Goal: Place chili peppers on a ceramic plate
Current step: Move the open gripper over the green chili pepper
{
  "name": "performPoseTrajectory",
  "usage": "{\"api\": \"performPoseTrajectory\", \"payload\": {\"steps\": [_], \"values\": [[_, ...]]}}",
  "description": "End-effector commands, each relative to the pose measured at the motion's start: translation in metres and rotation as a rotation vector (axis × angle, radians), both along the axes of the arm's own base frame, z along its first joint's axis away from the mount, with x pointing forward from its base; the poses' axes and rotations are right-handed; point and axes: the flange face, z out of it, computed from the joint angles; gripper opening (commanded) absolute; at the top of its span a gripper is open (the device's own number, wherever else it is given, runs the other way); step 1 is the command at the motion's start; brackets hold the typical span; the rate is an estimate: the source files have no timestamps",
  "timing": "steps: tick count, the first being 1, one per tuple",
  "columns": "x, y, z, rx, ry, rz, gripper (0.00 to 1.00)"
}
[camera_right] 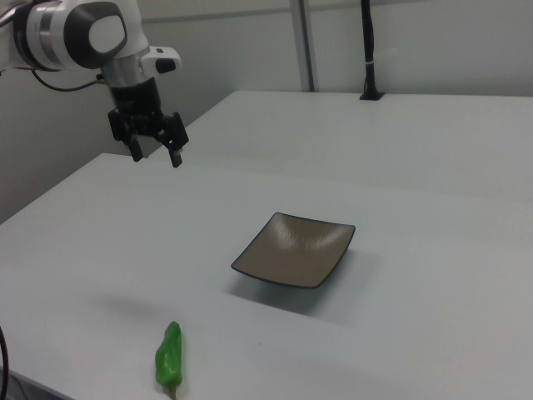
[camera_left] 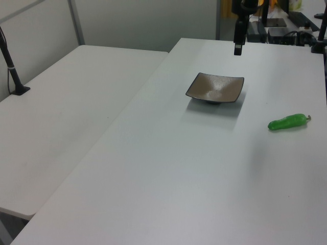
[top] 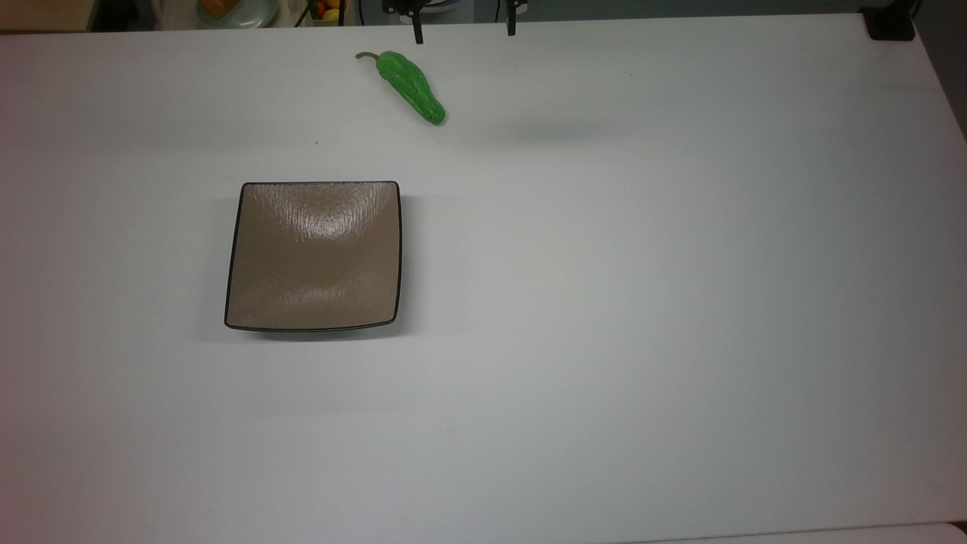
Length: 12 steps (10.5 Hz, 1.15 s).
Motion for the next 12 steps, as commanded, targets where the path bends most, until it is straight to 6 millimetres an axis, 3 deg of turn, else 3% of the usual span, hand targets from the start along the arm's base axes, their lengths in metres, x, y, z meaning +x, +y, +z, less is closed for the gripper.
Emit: {"api": "performPoseTrajectory", "payload": {"steps": [1, 8, 10, 12], "values": [[0.0, 0.0, -0.001, 0.024, -0.012, 0.005, 1.0], [-0.001, 0.001, -0.002, 0.021, -0.008, 0.04, 1.0], [-0.002, 0.0, -0.01, 0.003, 0.005, 0.204, 1.0], [-0.003, -0.014, -0.011, 0.0, 0.007, 0.439, 1.0]]}}
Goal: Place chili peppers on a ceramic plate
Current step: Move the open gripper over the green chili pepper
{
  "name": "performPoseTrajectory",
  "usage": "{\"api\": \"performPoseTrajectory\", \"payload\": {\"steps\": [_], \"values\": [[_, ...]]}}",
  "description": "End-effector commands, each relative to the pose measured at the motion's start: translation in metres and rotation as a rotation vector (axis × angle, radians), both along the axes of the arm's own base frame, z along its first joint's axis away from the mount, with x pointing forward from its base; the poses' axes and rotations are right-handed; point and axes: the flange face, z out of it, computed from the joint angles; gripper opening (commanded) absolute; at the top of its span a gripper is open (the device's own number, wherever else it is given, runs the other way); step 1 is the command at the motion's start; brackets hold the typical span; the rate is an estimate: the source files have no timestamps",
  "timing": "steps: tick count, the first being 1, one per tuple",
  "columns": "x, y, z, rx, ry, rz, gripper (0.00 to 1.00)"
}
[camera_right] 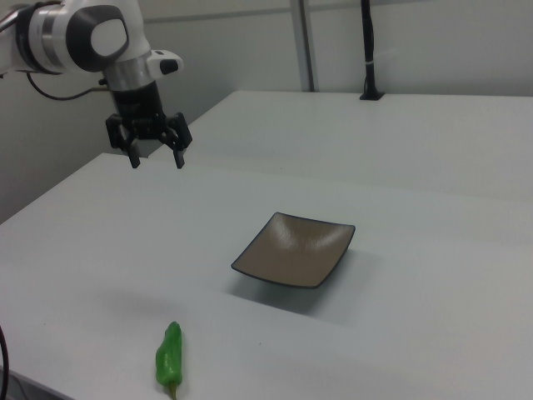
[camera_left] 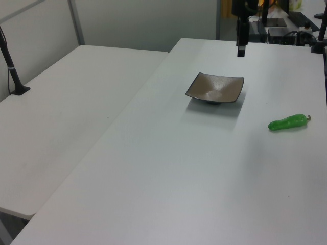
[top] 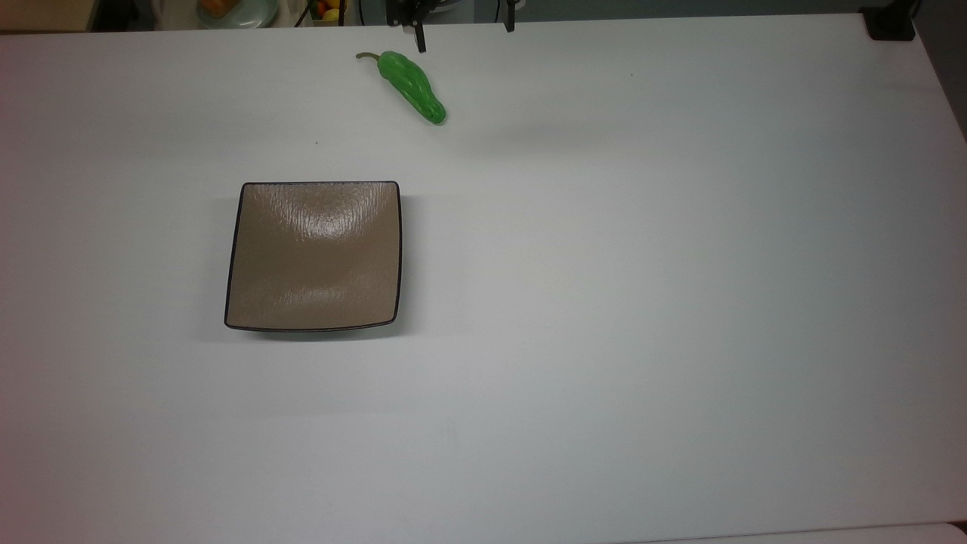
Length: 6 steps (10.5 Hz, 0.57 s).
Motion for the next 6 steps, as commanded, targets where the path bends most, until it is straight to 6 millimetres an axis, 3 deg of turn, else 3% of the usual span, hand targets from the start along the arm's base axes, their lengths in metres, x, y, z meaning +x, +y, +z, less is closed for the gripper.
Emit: {"api": "performPoseTrajectory", "payload": {"steps": [1, 3, 6], "values": [[-0.005, -0.018, -0.006, 0.005, 0.026, 0.312, 1.0], [-0.01, -0.026, -0.008, 0.004, 0.06, 0.432, 1.0], [-0.029, -0.037, -0.014, 0.006, 0.103, 0.41, 1.0]]}}
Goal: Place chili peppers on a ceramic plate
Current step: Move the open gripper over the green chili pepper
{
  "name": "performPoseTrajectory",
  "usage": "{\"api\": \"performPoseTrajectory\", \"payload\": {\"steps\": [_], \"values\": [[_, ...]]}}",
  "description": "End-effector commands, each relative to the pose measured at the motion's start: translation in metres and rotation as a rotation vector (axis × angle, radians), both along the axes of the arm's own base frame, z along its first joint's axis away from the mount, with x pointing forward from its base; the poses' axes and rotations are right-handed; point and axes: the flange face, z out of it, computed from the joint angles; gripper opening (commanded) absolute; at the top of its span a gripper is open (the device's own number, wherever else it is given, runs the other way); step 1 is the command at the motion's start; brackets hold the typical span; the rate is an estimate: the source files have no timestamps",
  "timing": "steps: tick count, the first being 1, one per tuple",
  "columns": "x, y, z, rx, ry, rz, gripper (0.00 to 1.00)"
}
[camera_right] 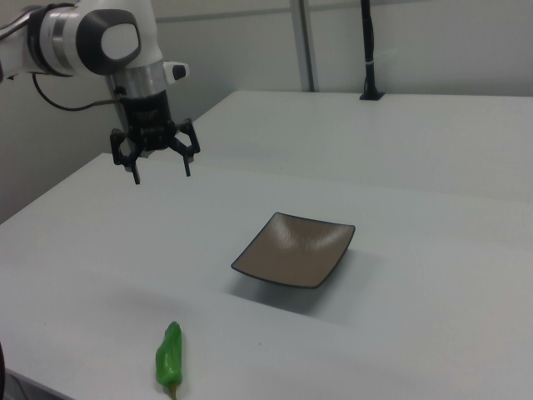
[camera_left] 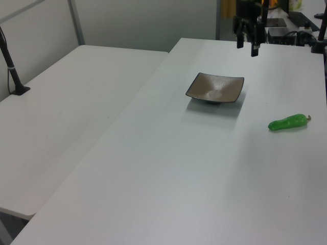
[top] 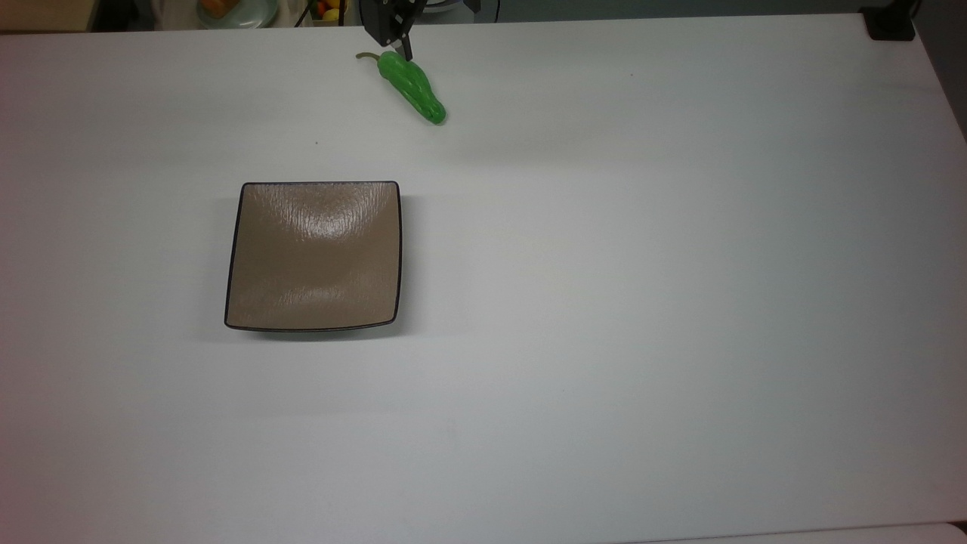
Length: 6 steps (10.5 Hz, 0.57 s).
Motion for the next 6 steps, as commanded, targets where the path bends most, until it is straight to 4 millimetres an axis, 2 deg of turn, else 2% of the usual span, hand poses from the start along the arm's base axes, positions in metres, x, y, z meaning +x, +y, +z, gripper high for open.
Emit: {"api": "performPoseTrajectory", "payload": {"steps": [1, 3, 6], "values": [[-0.036, -0.014, -0.01, -0.002, 0.057, 0.008, 1.0], [-0.052, -0.021, -0.025, -0.007, 0.092, -0.003, 1.0], [-0.076, -0.029, -0.058, -0.015, 0.148, -0.014, 1.0]]}}
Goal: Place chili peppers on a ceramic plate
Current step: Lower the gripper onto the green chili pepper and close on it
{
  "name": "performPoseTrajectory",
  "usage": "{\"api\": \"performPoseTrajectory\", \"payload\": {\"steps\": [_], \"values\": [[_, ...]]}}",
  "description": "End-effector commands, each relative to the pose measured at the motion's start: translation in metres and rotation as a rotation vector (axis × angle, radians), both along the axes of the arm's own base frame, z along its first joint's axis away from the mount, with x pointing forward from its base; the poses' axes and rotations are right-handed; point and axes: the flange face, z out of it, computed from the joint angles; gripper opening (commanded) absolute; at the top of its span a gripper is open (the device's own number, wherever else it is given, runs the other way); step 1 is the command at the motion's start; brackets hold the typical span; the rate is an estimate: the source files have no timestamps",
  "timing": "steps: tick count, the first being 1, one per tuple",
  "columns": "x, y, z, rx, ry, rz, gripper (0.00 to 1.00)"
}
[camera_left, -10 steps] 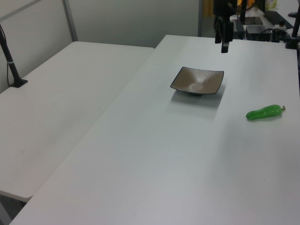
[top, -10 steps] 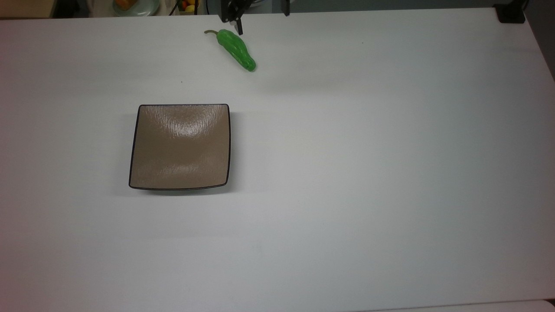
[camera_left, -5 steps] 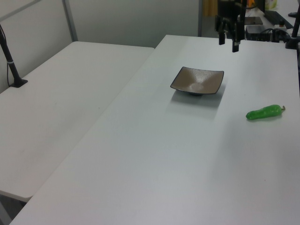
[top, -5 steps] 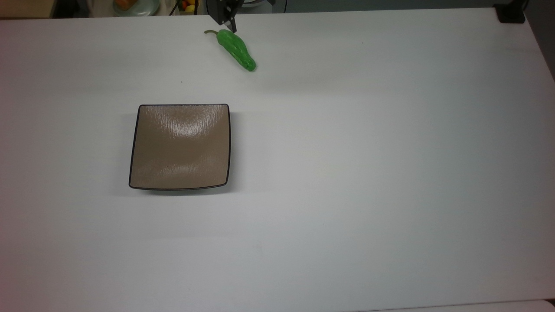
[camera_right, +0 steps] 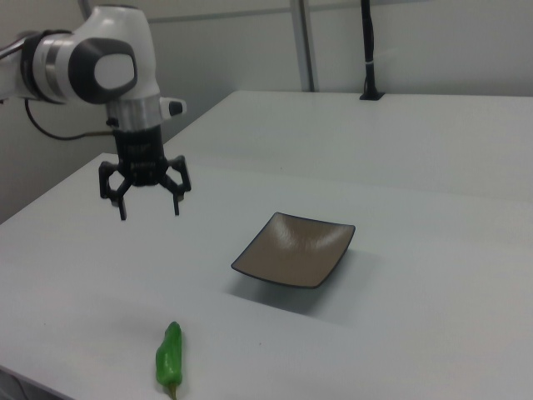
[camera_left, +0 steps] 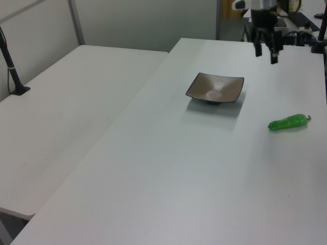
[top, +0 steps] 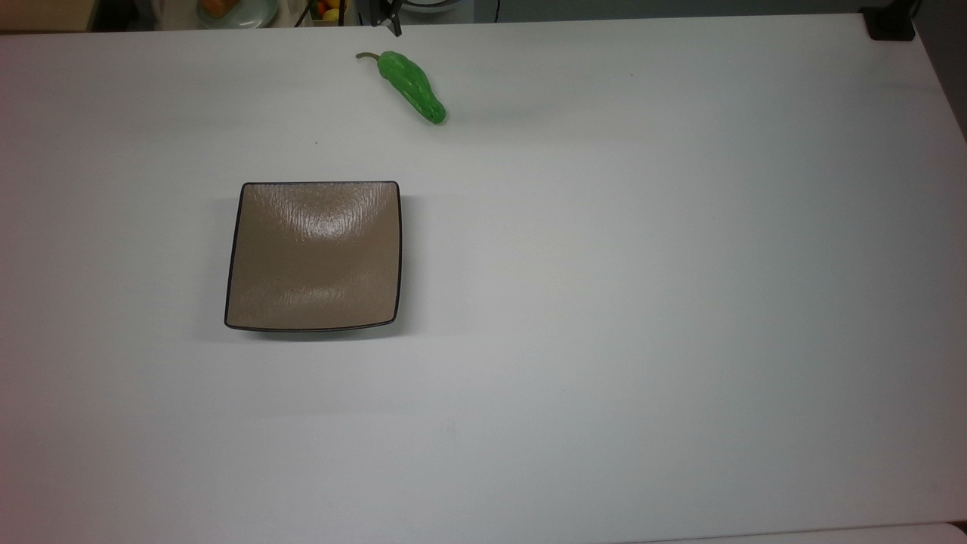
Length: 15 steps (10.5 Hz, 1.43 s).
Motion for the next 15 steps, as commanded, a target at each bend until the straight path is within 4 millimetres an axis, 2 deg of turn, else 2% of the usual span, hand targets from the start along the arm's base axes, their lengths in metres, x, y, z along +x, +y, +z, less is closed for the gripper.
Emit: {"api": "performPoseTrajectory", "payload": {"steps": [1, 4, 8, 15], "values": [[-0.034, -0.01, -0.032, 0.003, 0.05, 0.003, 1.0], [-0.05, -0.024, -0.069, -0.002, 0.093, -0.025, 1.0], [-0.064, -0.036, -0.127, -0.008, 0.122, -0.049, 1.0], [-0.082, -0.048, -0.197, -0.028, 0.051, -0.061, 1.0]]}}
